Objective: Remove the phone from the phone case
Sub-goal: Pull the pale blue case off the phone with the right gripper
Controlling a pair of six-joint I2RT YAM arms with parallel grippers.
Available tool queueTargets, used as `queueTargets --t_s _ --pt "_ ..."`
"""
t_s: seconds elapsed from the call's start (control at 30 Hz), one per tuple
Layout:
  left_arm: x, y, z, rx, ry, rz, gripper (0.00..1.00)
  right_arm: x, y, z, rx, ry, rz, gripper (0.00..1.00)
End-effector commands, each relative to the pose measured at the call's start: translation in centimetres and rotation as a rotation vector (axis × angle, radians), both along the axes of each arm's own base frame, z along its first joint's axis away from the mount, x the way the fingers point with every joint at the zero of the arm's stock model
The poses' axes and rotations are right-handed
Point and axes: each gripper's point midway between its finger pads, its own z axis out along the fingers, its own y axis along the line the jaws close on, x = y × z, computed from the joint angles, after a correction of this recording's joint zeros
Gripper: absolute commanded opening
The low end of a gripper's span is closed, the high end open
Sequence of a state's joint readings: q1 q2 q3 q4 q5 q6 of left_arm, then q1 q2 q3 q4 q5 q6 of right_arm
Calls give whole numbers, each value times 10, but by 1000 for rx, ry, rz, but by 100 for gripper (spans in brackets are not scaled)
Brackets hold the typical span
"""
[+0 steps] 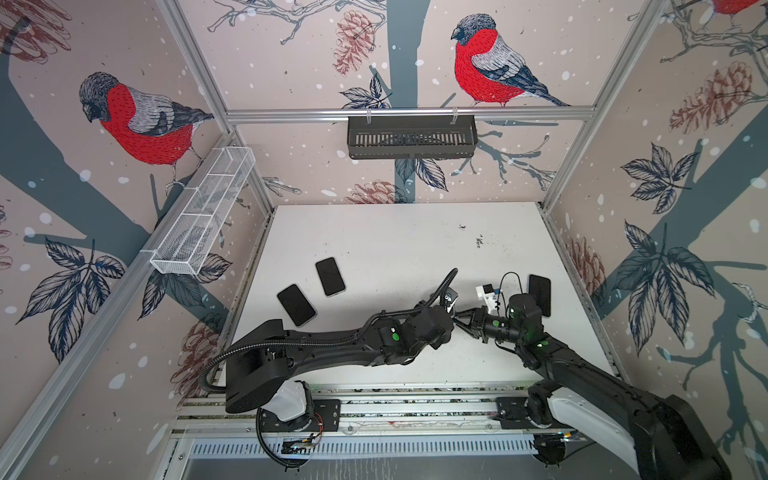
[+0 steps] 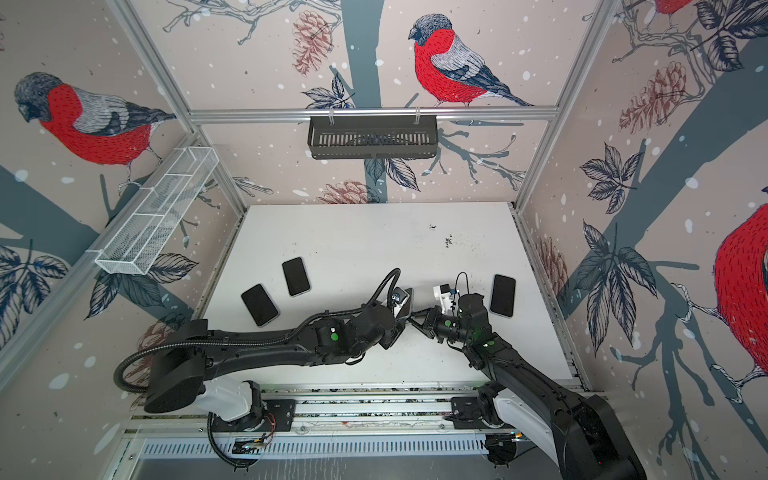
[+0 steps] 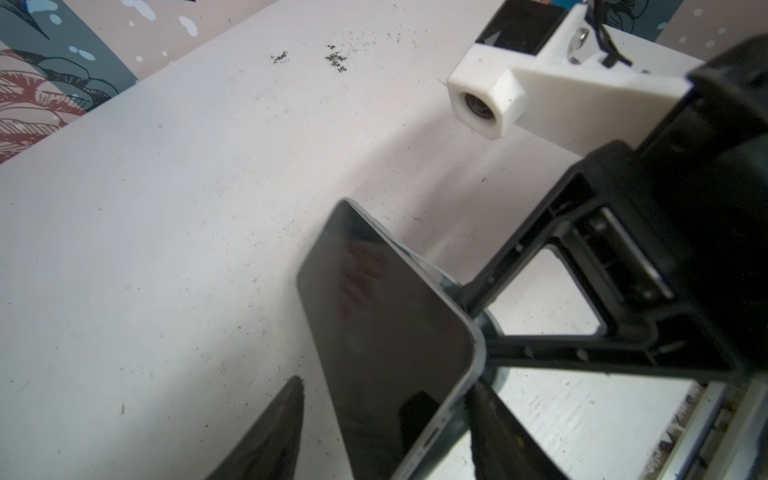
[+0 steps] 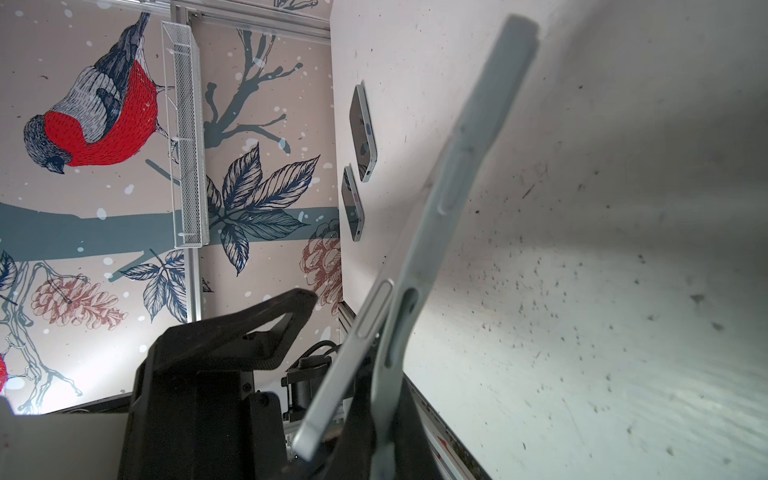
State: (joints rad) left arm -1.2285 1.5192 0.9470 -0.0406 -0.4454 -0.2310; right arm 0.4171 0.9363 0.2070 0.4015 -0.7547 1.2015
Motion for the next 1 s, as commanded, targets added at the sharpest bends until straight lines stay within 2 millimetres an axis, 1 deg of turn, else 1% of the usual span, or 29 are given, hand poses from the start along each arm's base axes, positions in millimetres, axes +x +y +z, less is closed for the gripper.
queueTargets --t_s 0.0,0.23,0.3,0.47,0.6,0.73,0.83,0.97 --pt "10 8 2 27 -43 60 57 -3 5 15 35 -79 44 1" --pt "8 5 -2 45 -42 27 47 -7 6 12 33 -82 59 1" --pt "5 1 -3 41 -36 -4 44 -8 6 12 31 -84 60 1" --pt "-5 -8 -6 21 -16 -82 32 -10 6 11 27 -88 69 1" --pt "-14 -13 -9 6 7 -136 26 -10 6 10 24 -90 69 1" --pt "-14 -11 -11 7 11 -136 17 -10 5 10 22 -95 71 1" --pt "-16 -12 -10 0 15 -150 14 -11 5 10 19 -97 72 1" --pt "-12 -9 -5 7 -5 -127 5 -11 4 6 7 -91 69 1"
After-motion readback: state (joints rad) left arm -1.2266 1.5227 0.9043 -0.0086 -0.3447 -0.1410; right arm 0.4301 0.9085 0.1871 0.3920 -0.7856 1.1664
